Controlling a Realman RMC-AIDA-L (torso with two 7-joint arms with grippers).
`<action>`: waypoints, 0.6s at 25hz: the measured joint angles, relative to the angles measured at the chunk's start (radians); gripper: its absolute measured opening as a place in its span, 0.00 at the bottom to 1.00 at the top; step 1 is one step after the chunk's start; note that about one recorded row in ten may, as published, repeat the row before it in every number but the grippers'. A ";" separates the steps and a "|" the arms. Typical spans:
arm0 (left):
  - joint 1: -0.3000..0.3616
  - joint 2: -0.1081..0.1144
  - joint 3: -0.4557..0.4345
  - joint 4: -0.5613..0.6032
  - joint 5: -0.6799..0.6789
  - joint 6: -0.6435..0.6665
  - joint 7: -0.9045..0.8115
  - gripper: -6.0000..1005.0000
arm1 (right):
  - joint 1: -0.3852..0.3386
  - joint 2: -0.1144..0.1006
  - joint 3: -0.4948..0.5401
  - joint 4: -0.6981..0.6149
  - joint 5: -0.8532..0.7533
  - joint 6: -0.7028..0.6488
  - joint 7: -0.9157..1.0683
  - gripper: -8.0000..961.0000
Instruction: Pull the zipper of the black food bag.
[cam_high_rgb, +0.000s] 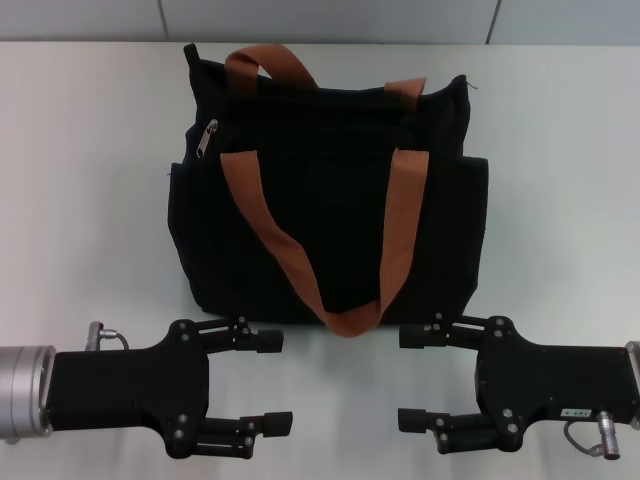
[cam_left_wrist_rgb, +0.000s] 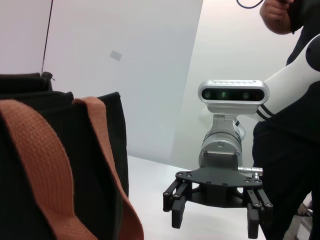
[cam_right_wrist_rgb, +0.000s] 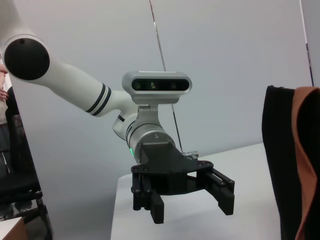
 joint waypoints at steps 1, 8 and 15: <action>0.003 0.000 0.001 0.000 0.000 0.000 0.000 0.80 | -0.001 0.000 -0.001 0.000 0.000 0.000 0.000 0.84; 0.008 0.002 0.004 0.001 0.013 0.004 0.000 0.80 | -0.002 -0.001 -0.001 0.000 -0.001 0.000 0.001 0.84; 0.008 0.002 -0.002 0.001 0.024 0.002 0.000 0.80 | -0.004 -0.002 -0.001 0.000 -0.001 0.000 0.003 0.84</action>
